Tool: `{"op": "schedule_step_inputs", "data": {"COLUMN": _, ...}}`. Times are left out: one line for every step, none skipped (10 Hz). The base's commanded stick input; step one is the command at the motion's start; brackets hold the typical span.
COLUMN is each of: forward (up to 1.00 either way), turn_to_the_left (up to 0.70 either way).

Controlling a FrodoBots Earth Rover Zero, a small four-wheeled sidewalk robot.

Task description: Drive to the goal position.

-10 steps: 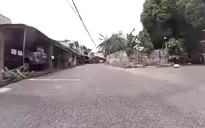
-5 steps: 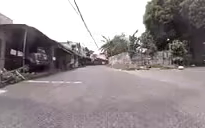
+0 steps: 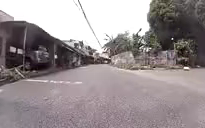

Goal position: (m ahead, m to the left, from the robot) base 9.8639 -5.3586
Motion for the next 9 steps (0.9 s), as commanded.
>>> {"op": "schedule_step_inputs", "data": {"forward": 0.5, "turn_to_the_left": 0.07}}
{"op": "schedule_step_inputs", "data": {"forward": 0.5, "turn_to_the_left": 0.07}}
{"op": "schedule_step_inputs", "data": {"forward": 0.5, "turn_to_the_left": 0.07}}
{"op": "schedule_step_inputs", "data": {"forward": 0.5, "turn_to_the_left": 0.07}}
{"op": "schedule_step_inputs", "data": {"forward": 0.5, "turn_to_the_left": 0.07}}
{"op": "schedule_step_inputs", "data": {"forward": 0.5, "turn_to_the_left": 0.07}}
{"op": "schedule_step_inputs", "data": {"forward": 0.5, "turn_to_the_left": 0.07}}
{"op": "schedule_step_inputs", "data": {"forward": 0.5, "turn_to_the_left": 0.07}}
{"op": "schedule_step_inputs", "data": {"forward": 0.5, "turn_to_the_left": 0.07}}
